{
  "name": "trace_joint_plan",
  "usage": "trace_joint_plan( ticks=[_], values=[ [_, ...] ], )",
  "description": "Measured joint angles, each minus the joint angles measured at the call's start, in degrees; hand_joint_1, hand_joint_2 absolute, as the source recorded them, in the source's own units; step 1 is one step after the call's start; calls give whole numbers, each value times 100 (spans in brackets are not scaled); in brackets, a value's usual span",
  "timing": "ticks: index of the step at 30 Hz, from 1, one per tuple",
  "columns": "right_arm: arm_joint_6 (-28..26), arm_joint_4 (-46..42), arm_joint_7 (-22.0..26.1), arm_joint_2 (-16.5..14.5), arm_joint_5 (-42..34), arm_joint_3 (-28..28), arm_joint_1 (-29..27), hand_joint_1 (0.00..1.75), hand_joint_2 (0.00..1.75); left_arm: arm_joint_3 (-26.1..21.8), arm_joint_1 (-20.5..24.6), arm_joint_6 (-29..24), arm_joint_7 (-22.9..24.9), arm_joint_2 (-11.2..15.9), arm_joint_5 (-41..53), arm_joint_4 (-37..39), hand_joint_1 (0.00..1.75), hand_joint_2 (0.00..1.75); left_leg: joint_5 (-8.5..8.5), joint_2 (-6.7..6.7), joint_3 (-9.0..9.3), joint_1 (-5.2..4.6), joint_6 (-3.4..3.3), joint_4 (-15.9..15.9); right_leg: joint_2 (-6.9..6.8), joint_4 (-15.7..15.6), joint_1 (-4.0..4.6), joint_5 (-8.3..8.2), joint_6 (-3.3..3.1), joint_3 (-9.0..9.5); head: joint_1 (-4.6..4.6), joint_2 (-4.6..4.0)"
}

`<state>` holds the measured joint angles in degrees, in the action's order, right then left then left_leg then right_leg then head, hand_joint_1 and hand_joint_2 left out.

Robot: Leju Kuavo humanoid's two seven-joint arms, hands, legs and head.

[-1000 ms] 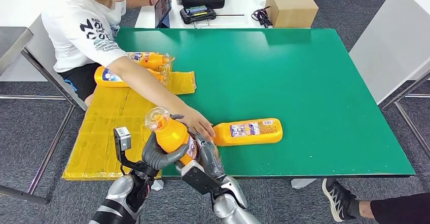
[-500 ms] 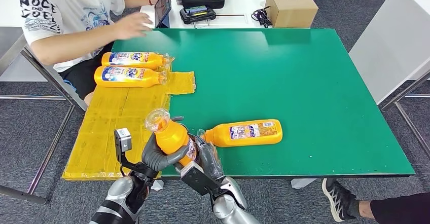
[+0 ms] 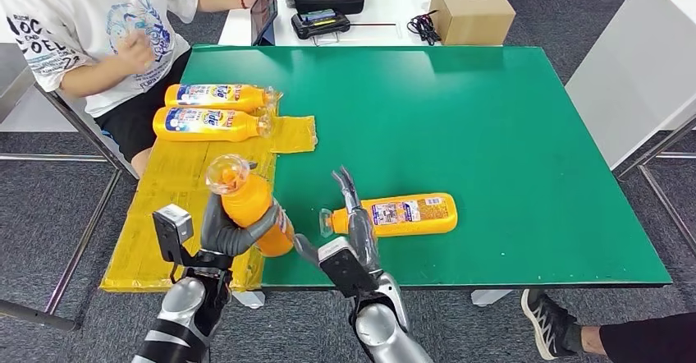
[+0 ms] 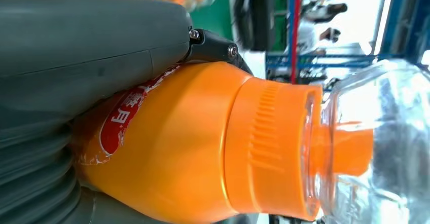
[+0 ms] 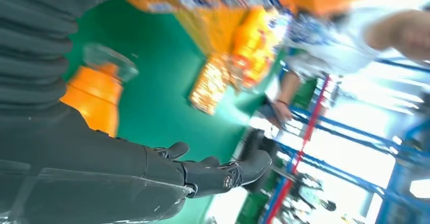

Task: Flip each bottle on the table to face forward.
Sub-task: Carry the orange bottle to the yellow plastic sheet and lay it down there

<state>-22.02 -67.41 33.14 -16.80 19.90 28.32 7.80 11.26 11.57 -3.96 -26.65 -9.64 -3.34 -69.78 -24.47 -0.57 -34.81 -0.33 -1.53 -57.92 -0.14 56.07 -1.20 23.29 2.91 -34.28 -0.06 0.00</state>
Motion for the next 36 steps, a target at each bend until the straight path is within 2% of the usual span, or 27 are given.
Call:
trace_joint_plan(
  ticks=[7, 19, 23, 29, 36],
  values=[
    [51, -716, -26, 37, -42, -85, -206, 0, 0, -209, 33, -89, -37, -8, 90, -120, 175, 175, 0, 3, -1, -1, 0, 0, 2, 0, -1, 0, 0, 0, 1, 0],
    [67, -977, -3, 39, -74, -136, -286, 0, 0, -297, 62, -319, -113, -23, 217, -168, 175, 175, 0, 3, 0, -1, 0, 0, 2, 0, 0, 0, 0, 0, 0, 0],
    [107, -1163, 163, 42, -269, -137, -334, 0, 0, -367, 161, -932, -301, -22, 841, -176, 175, 175, 0, 3, -1, -1, 0, 0, 2, 0, -1, 0, 0, 0, -1, 0],
    [54, -1733, 368, 129, -628, -105, -366, 0, 0, -455, 558, -2475, -450, 73, 3090, 72, 175, 175, 1, 2, -1, -1, -1, 0, 2, 1, -1, -1, 1, 2, 0, 0],
    [68, -2048, 372, 184, -680, -73, -366, 0, 0, -540, 781, -2855, -457, 149, 3691, 376, 175, 175, 1, 2, 0, -1, 0, 0, 2, 2, -1, -2, 1, 2, 0, 0]
  ],
)
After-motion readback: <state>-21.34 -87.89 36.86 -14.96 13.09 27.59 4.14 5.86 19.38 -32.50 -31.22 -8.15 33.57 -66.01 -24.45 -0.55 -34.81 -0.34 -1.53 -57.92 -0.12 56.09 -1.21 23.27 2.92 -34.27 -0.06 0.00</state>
